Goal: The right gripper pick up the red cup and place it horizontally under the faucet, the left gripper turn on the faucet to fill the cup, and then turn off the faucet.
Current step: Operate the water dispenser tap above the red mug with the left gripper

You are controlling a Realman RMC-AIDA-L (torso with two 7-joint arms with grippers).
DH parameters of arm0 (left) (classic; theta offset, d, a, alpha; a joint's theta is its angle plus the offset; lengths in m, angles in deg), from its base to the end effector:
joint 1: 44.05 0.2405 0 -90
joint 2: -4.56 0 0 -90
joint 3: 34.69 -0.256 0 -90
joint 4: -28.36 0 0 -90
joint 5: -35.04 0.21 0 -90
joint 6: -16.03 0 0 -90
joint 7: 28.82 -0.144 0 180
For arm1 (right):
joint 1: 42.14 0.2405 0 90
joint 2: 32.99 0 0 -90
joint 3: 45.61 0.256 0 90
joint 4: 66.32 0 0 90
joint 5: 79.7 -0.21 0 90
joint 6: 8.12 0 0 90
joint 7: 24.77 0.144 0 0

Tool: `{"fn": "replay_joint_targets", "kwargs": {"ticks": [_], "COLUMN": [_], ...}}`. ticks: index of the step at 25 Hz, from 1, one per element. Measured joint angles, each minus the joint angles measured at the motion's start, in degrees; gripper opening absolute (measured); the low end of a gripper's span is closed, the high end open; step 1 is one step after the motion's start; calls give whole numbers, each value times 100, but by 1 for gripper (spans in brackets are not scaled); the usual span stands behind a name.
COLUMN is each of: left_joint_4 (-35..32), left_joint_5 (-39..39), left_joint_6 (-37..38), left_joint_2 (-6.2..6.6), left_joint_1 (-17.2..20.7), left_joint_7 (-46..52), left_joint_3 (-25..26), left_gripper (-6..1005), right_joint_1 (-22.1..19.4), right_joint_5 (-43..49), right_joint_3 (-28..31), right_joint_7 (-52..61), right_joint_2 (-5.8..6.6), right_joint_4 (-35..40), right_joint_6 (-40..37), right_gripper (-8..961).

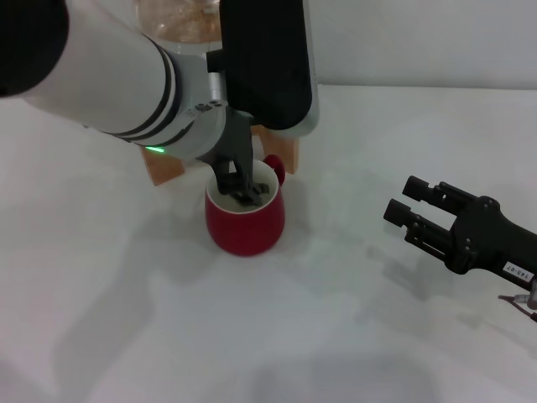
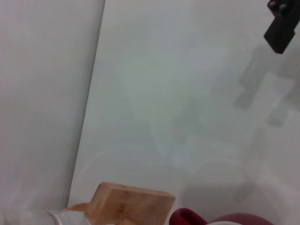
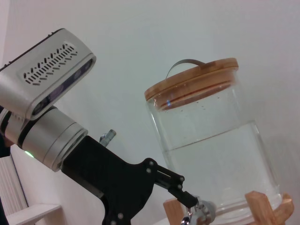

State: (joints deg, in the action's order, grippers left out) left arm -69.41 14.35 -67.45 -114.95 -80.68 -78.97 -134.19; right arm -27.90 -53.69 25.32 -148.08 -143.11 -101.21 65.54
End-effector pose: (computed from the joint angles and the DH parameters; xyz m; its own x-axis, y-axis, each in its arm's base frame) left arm -0.0769 0.3446 -0.0140 0.8791 -0.0771 -0.4704 -0.2950 -0.8632 -0.4097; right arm 0.2574 0.2840 -0.0228 0.5347 -0.2049 -0.8198 -0.5585 -0.8138 -0.1609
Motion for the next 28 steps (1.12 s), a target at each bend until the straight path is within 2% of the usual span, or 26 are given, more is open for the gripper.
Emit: {"fn": "replay_joint_targets", "kwargs": {"ticks": [28], "left_joint_4": [70], "left_joint_5": [148], "left_joint_6": [243], "left_joint_2": [-2], "left_joint_1": [-11], "left_joint_7": [59], "left_joint_3": [0], "left_gripper": [887], "right_joint_1": [0], "right_joint_5": [0], "right_joint_3": [0], "right_joint_7": [0], "right_joint_2": [0], "right_joint_4": [0], "right_joint_6": [-5], "right_gripper": [558]}}
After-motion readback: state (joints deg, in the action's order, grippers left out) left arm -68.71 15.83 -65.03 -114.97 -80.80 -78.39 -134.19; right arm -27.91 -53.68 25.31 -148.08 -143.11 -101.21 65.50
